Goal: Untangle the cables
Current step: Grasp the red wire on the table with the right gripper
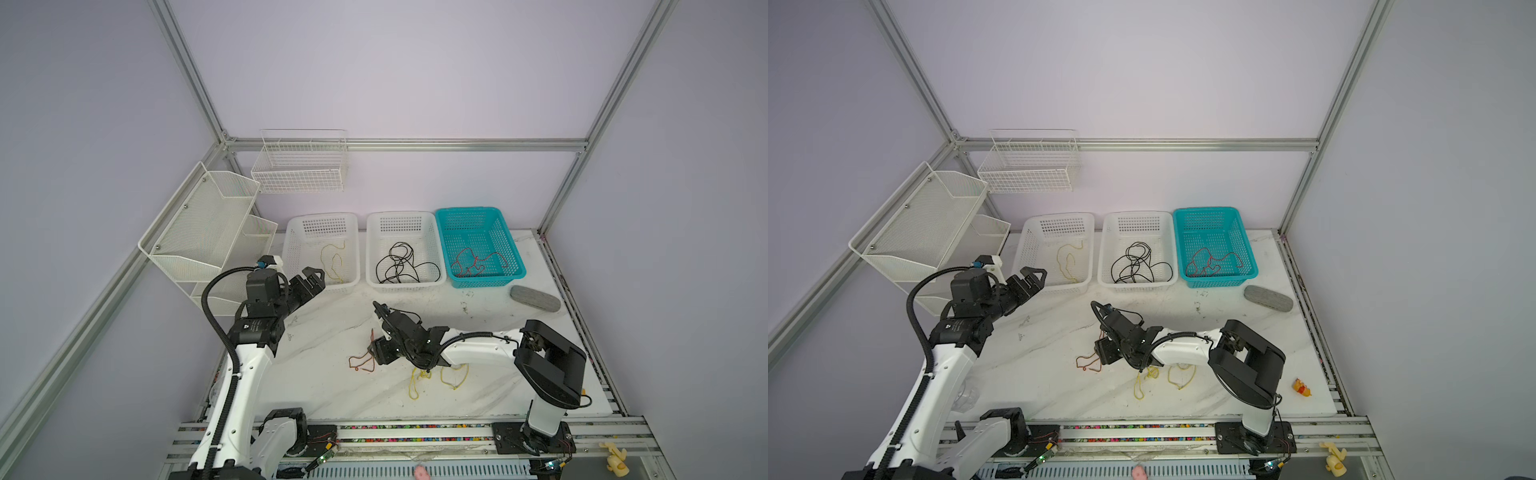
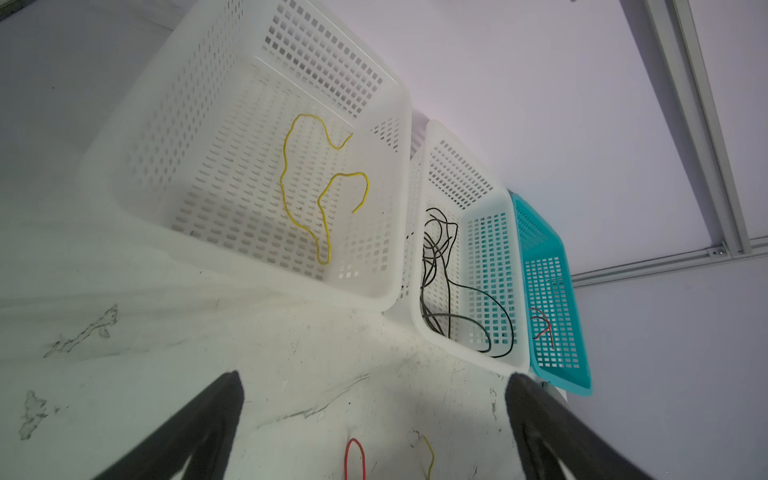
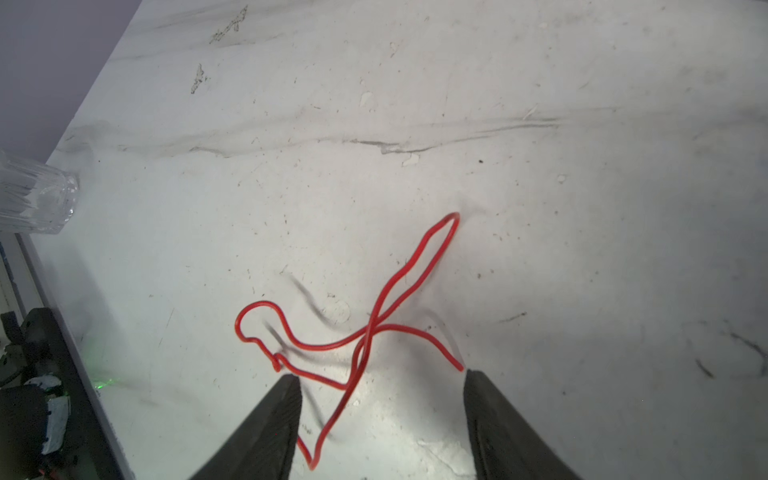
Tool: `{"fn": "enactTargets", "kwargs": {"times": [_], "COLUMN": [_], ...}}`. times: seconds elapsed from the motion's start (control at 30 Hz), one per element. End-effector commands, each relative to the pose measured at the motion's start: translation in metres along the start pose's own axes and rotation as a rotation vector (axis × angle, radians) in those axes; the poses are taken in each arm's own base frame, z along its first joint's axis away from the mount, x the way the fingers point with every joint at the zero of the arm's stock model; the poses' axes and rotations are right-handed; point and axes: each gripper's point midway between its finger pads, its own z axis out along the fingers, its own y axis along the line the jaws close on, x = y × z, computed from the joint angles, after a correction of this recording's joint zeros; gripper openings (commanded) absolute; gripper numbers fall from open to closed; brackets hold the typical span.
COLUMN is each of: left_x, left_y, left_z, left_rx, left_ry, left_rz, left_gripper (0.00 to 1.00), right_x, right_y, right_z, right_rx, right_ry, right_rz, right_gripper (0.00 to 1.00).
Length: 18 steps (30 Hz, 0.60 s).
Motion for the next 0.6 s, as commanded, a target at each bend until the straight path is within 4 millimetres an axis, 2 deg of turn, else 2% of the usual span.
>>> {"fn": "enactTargets", "kwargs": {"times": [0.0, 0.13, 0.33, 0.47, 0.57], "left_x": [0.015, 0.026, 0.040, 0.042, 0.041], "left_y": [0.007, 0.011, 0.020, 0.018, 0.018], "left_z": [-0.005, -0.005, -0.002, 0.000, 0.000], "left_rx": [0.000, 0.001, -0.017, -0.007, -0.008], "left_ry": [0.008, 0.041, 0.077, 0.089, 0.089], "left_rz": [0.048, 0.062, 0.071, 0.077, 0.076], "left_gripper": [1.00, 1.00, 1.00, 1.00, 1.00], "right_x": [-0.012, -0.005, -0.010, -0.003, -0.007], "right_y": [0.006, 0.007, 0.009, 0.008, 0.010], "right_z": [0.009, 0.018, 0.012, 0.014, 0.005], "right_rx": [-0.007, -0.014, -0.023, -0.028, -0.031], "right_ry": [-0.032, -0.002, -0.023, -0.002, -0.012], "right_rz": [0.007, 0.009, -0.002, -0.006, -0.012], "right_gripper": [0.59, 0.44, 0.20, 0.08, 0.00]}}
